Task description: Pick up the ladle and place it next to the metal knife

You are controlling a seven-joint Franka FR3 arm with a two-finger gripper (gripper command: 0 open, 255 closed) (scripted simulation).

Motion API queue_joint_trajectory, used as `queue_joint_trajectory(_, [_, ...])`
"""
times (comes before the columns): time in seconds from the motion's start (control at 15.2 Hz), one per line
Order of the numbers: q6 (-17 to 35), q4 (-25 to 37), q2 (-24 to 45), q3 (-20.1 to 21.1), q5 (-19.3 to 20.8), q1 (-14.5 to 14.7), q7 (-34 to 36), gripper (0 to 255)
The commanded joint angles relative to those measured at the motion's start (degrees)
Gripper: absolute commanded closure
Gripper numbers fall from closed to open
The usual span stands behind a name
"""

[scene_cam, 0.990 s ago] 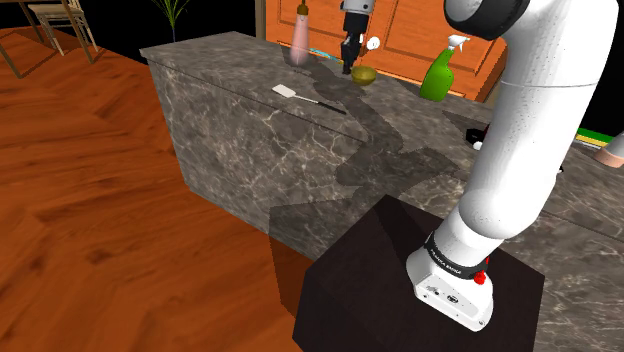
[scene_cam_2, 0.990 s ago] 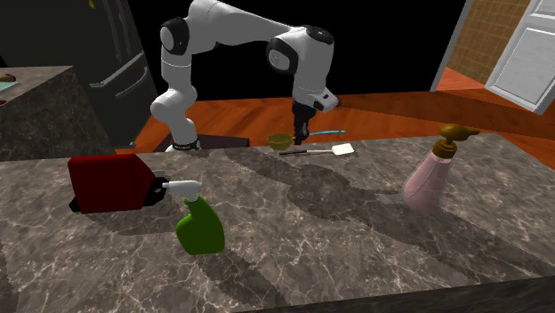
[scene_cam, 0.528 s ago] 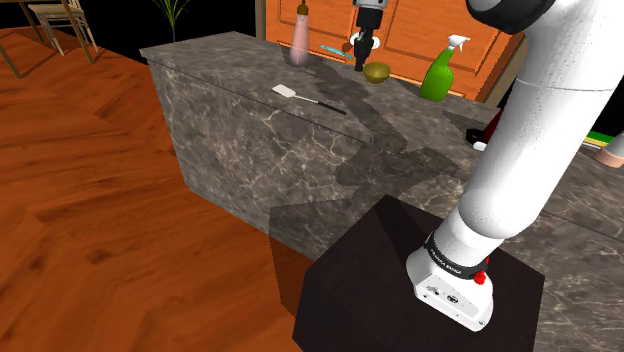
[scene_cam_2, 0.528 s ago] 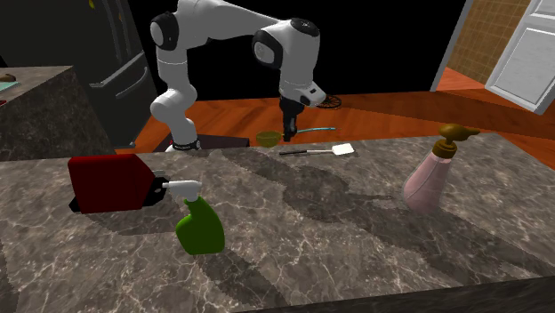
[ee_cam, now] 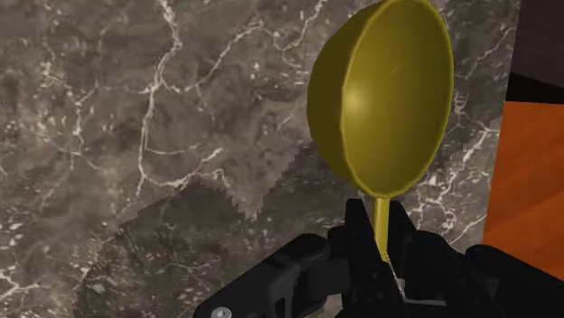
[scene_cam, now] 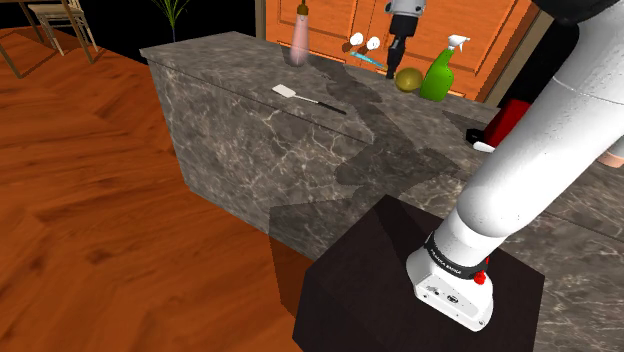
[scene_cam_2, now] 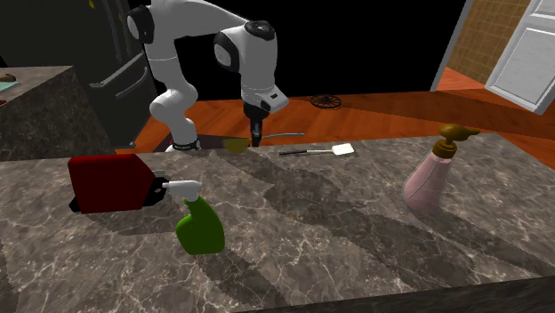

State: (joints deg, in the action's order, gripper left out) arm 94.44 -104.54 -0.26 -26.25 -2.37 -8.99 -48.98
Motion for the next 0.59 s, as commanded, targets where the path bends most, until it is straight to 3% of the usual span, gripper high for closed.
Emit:
queue_joint_trajectory(0.0, [0.0,-2.3,-2.5,-0.9,1.5,-0.9,-1.5,255])
queue_joint_trajectory(0.53, [0.3,-10.6,-11.6,-4.9,7.6,-5.2,-7.8,255])
